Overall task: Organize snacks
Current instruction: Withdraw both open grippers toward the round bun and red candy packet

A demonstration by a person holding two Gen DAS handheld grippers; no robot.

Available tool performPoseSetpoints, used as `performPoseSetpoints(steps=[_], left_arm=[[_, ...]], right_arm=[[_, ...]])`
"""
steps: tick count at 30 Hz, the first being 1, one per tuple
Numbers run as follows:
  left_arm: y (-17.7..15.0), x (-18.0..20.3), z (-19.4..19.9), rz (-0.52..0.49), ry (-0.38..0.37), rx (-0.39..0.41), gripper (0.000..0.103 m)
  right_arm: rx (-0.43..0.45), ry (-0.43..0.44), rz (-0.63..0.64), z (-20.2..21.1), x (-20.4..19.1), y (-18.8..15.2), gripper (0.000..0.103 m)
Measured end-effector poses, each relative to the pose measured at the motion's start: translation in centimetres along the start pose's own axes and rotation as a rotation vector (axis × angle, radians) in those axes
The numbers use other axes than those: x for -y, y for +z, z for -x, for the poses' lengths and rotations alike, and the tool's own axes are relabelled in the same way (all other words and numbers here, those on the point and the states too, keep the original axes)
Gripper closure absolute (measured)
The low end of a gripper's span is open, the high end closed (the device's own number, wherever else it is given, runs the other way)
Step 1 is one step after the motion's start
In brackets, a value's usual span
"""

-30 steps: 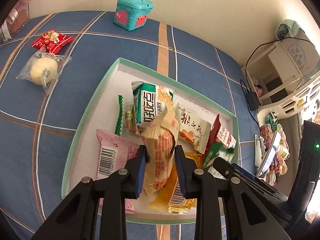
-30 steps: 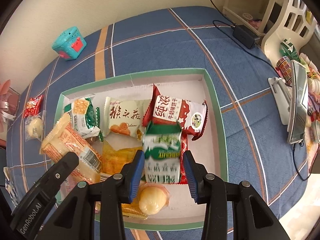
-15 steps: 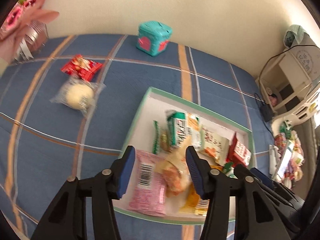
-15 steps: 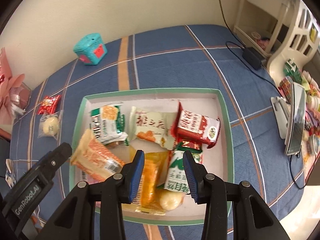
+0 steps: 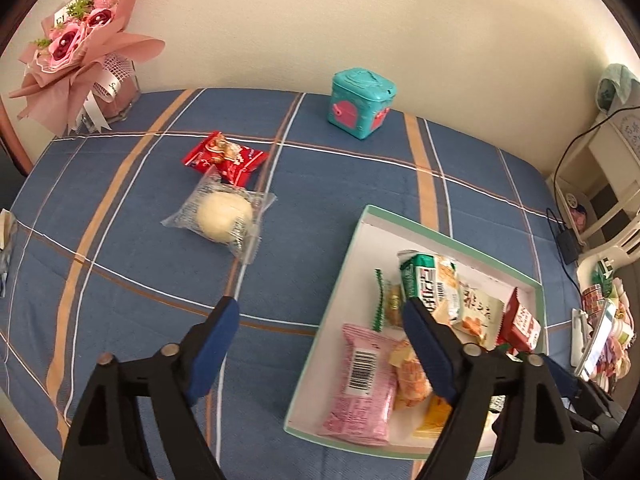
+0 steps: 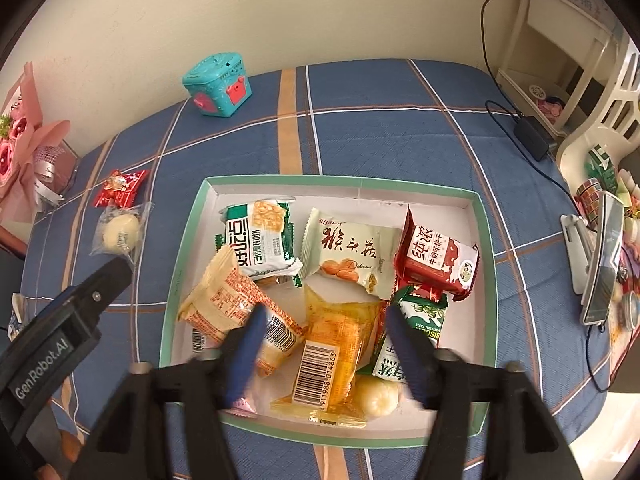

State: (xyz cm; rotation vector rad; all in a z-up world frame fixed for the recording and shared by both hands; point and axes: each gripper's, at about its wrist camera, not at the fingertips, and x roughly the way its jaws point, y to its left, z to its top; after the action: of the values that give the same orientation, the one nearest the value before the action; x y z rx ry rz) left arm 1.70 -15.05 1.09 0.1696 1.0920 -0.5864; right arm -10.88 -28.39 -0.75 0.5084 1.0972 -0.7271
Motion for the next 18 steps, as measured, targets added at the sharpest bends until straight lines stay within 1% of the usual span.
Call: performPoseSetpoints(steps=[2,4,8,10,11,12,18], left_arm=[[0.0,-0.2,-0.2,-0.004,0.001,-0.005,0.017],[0.1,-0.3,-0.2,-0.008,-0.001,-0.005,0.016],[0.1,-0.4,0.0,-0.015,0.004,0.009,0.014],[0.2,-0.5,0.0,-0.019,0.012,0.015,0.011],[0.2,-0.6,0.0,-0.021,0.021,0.021,0.009],[0.2,-0.7,0.0,-0.021,0.028,0.024,0.007],[0.4,-1.9,-0.2,0.001,0.046,0.031,0.006]], right_arm=[[0.000,-0.002,-0.001,-0.1,0.1,0.0,0.030],[0.002,0.002,-0.007,-0.2,0.3,0.0,0.023],[0.013,-0.003,-0.007,-0.2,0.4,0.0,0.015],[0.021,-0.006,-0.005,-0.1,0.3,0.0,0.005],[0.025,-0.011,-0.001,-0.1,0.2,0.0,0.002],[0.029,-0.014,0.001,-0.1,0.1,0.0,0.001],[0.030,-0.010,-0.002,-0.2,-0.3,0.0,0.000]])
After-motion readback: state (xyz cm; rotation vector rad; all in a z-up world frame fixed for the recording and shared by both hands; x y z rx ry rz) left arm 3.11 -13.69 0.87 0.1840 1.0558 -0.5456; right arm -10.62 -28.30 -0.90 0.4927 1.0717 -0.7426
